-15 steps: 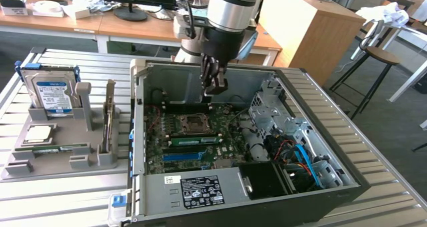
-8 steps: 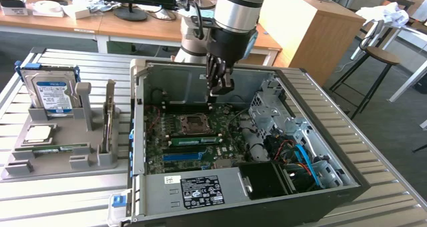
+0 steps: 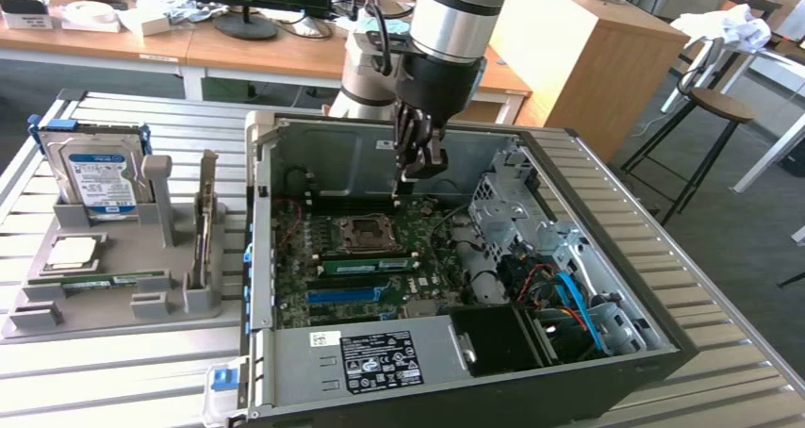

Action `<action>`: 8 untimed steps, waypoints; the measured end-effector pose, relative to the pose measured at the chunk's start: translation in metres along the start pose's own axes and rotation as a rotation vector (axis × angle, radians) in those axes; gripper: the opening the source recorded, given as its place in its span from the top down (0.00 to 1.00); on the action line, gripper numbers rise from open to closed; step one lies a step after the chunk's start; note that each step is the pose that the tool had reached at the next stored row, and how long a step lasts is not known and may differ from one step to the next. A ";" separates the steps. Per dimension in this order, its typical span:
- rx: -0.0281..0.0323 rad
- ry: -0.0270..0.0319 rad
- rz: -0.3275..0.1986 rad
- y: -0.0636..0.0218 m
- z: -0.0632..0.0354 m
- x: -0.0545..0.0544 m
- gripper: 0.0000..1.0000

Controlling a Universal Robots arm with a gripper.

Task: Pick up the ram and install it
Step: 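Press down the ram until it locks into place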

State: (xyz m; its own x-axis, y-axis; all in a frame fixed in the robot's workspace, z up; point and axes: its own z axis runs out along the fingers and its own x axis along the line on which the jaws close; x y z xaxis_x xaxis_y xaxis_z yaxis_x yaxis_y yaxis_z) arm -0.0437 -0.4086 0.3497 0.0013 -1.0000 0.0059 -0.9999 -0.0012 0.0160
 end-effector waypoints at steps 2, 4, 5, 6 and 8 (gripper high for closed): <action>0.0000 0.0000 0.000 0.0000 0.0000 0.000 0.90; 0.0000 0.0000 0.000 0.0000 0.0000 0.000 0.90; 0.0000 0.0000 0.000 0.0000 0.0000 0.000 0.90; 0.0000 0.0000 0.000 0.0000 0.0000 0.000 0.90; 0.0000 -0.0001 0.000 0.0000 0.0000 0.000 0.90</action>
State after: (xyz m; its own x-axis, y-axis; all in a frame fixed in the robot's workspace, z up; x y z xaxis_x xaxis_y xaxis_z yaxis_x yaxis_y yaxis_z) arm -0.0437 -0.4086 0.3497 0.0012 -1.0000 0.0058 -0.9999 -0.0011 0.0160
